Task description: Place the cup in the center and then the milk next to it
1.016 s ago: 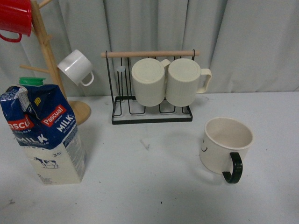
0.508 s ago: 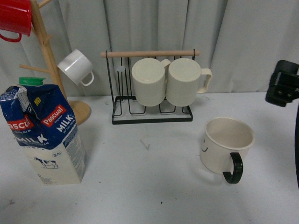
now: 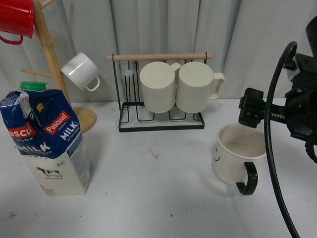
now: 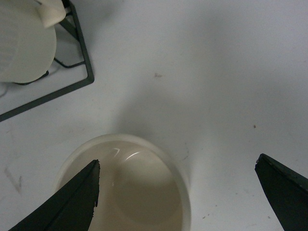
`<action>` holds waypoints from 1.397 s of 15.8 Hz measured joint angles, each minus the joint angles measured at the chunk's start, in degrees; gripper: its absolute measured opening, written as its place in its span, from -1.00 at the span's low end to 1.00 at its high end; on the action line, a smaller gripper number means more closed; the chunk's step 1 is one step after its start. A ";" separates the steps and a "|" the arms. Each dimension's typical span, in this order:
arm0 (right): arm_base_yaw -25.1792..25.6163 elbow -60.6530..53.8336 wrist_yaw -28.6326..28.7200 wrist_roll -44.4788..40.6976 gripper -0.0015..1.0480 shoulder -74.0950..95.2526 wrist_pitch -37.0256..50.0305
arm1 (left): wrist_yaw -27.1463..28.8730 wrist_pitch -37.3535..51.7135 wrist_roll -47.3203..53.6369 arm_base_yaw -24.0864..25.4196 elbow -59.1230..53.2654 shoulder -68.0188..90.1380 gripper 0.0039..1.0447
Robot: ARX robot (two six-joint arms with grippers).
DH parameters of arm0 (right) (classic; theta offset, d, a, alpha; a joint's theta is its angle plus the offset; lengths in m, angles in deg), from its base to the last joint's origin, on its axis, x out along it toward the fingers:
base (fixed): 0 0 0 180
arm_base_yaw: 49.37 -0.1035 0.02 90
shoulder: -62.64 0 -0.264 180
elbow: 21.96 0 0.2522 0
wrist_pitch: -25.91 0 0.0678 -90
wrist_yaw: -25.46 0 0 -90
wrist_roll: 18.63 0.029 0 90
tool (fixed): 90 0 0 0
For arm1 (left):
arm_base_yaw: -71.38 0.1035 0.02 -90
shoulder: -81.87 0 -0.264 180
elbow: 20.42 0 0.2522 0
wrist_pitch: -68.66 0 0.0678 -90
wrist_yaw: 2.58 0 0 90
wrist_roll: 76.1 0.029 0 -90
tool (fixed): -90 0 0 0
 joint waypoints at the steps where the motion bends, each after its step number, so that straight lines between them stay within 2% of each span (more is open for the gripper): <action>1: -0.02 0.28 0.13 0.02 0.87 0.11 -0.33 | 0.00 -0.02 0.00 0.00 0.00 0.00 0.88; 10: -0.66 3.45 2.19 2.86 0.87 6.38 -3.32 | 0.00 -0.02 0.00 0.00 0.00 0.00 0.88; 11: -0.63 2.45 2.14 3.15 0.47 6.43 -2.16 | 0.00 0.00 0.00 0.00 0.00 0.00 0.88; 13: -1.49 1.42 2.45 3.52 -0.81 1.31 -3.17 | 0.00 -0.02 0.00 0.00 0.00 0.00 0.88; 14: -4.00 1.66 3.39 4.50 -0.94 -0.22 -4.52 | 0.00 -0.02 0.00 0.00 0.00 0.00 0.88; 22: -7.06 4.20 5.99 6.10 -0.94 0.61 -4.59 | 0.00 -0.02 0.00 0.00 0.00 0.02 0.88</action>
